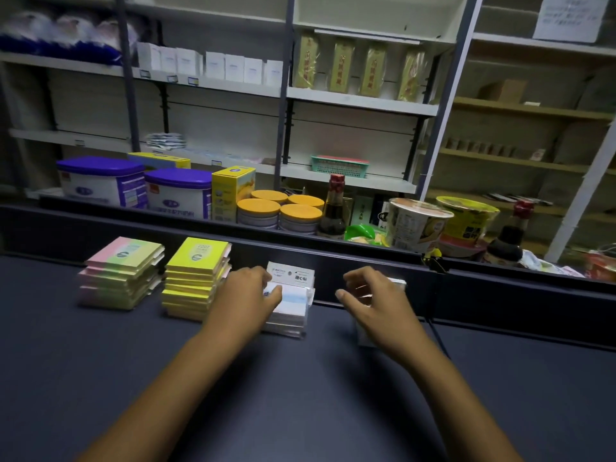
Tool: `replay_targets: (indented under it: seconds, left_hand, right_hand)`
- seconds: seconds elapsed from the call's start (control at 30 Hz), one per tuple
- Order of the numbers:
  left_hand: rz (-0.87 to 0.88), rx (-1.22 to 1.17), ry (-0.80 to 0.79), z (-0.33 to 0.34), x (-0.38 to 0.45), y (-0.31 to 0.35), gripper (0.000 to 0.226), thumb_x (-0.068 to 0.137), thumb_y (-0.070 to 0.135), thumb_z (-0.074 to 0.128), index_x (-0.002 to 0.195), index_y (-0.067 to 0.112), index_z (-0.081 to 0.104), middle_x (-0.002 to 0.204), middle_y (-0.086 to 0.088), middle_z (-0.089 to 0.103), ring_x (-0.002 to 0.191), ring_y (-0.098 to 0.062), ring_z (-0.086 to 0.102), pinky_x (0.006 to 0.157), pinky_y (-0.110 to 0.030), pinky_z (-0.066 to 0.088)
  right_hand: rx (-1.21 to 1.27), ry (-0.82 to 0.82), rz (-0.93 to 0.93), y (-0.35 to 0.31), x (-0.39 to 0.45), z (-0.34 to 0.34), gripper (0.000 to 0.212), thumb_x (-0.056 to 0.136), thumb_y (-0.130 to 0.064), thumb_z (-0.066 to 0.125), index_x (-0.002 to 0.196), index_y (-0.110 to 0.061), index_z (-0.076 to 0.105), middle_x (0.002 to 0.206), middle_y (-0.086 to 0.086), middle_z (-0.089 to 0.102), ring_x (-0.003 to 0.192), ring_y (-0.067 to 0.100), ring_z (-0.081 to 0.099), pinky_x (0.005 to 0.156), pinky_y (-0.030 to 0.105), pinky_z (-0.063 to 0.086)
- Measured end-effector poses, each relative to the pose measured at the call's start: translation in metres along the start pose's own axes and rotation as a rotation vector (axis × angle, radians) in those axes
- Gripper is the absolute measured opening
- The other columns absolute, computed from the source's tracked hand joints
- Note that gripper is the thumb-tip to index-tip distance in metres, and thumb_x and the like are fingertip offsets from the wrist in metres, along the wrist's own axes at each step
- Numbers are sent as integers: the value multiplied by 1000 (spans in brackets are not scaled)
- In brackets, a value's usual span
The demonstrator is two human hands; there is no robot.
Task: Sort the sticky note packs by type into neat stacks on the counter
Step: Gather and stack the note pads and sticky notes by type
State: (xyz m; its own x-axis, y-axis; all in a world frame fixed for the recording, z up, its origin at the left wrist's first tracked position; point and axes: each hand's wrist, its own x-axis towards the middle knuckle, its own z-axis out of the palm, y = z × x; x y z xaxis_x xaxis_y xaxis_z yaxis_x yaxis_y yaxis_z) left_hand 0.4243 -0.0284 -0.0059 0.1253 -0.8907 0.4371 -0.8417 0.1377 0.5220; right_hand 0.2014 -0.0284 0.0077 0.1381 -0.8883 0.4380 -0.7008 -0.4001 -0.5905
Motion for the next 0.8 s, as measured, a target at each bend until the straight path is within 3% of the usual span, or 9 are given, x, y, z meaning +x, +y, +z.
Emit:
replay_targets:
  seconds: [0.2, 0.33, 0.43, 0.53, 0.63, 0.73, 0.8]
  left_hand:
    - [-80, 116, -174, 12, 3, -22, 45, 93, 44, 54, 122, 10, 59, 116, -13, 68, 112, -31, 60, 89, -38, 50]
    - [-79, -53, -180, 22, 10, -30, 44, 91, 42, 59, 120, 10, 62, 114, -10, 70, 106, -25, 65, 89, -38, 53]
    - [-106, -166, -132, 25, 12, -35, 41, 87, 41, 66, 117, 14, 65, 100, -2, 74, 95, -18, 68, 83, -31, 54]
    - [-110, -202, -87, 29, 13, -38, 42, 83, 41, 71, 118, 19, 66, 95, 4, 75, 92, -14, 69, 74, -24, 48]
    - [-79, -327, -17, 29, 15, -37, 48, 77, 33, 79, 121, 19, 64, 93, 8, 73, 80, -4, 68, 67, -16, 48]
    - [-20, -479, 9, 30, 21, -36, 67, 73, 20, 83, 134, 15, 56, 109, 3, 67, 85, -2, 66, 65, -3, 46]
    - [46, -465, -11, 35, 22, -36, 63, 75, 10, 79, 134, 14, 57, 114, -2, 58, 97, -10, 63, 74, 1, 42]
  right_hand:
    - [-60, -131, 247, -20, 10, 60, 42, 93, -49, 59, 118, -16, 59, 109, 2, 70, 103, 19, 65, 90, 31, 49]
    - [-50, -119, 344, -16, 18, 80, 45, 92, -49, 58, 120, -13, 60, 113, 8, 72, 100, 26, 69, 91, 39, 54]
    - [20, -105, 377, -14, 23, 86, 51, 88, -44, 66, 124, -10, 59, 120, 8, 68, 100, 29, 70, 91, 45, 55]
    - [58, -56, 374, -13, 22, 88, 46, 83, -40, 72, 121, -14, 62, 109, 3, 71, 95, 24, 71, 88, 45, 57]
    - [187, 50, 321, -10, 18, 88, 42, 81, -27, 77, 119, -18, 62, 90, -4, 72, 81, 9, 70, 79, 36, 60]
    - [288, 119, 218, -8, 19, 82, 52, 80, -10, 79, 127, -16, 58, 101, -7, 70, 83, 1, 68, 71, 13, 53]
    - [198, 120, 146, -6, 19, 80, 52, 79, -7, 78, 126, -14, 59, 110, 0, 65, 90, 3, 63, 75, 4, 45]
